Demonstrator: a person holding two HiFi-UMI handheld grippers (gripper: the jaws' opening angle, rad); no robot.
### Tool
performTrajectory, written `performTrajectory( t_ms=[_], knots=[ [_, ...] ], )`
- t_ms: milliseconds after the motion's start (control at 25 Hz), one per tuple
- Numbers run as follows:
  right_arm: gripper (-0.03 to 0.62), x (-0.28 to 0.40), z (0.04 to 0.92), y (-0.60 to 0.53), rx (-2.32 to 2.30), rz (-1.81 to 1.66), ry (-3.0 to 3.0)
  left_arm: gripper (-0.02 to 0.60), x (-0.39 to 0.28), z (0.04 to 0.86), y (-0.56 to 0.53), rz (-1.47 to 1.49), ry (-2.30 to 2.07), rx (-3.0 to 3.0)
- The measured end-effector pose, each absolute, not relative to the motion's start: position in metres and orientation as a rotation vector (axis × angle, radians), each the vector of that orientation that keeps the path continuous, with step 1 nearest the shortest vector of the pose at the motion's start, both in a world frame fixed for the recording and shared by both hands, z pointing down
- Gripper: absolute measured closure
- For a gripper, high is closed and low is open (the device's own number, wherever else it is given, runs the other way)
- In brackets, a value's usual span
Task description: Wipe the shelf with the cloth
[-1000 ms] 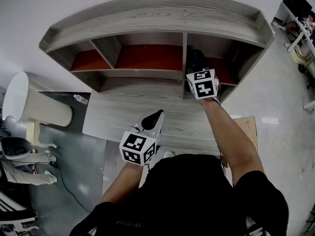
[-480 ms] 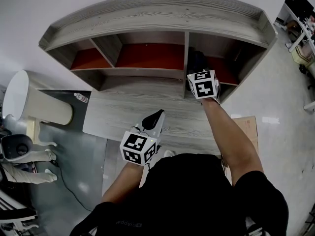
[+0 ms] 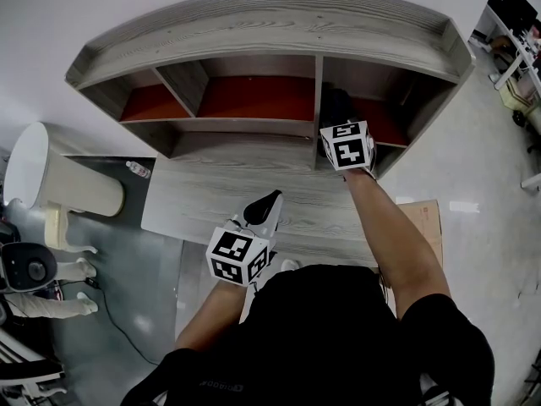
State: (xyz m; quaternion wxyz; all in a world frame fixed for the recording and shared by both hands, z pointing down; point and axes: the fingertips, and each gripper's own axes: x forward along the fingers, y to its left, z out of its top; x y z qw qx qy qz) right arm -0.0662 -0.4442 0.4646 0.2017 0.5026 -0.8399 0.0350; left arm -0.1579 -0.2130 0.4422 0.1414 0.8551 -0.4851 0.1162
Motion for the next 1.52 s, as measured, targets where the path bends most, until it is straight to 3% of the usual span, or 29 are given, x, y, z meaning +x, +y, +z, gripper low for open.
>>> performTrajectory(
  t_ms=[360, 1520],
  knots=[
    [0.491, -0.055, 0.461, -0.444, 1.442, 0.159, -2.375, 0.572, -0.157, 0.44, -0.213, 0.336, -1.402, 2.474],
    [0.491, 0.075, 0.462, -0.443, 1.752, 0.386, -2.289, 0.572, -0.105, 0.432, -0.218, 0.395, -1.273, 2.581]
  ],
)
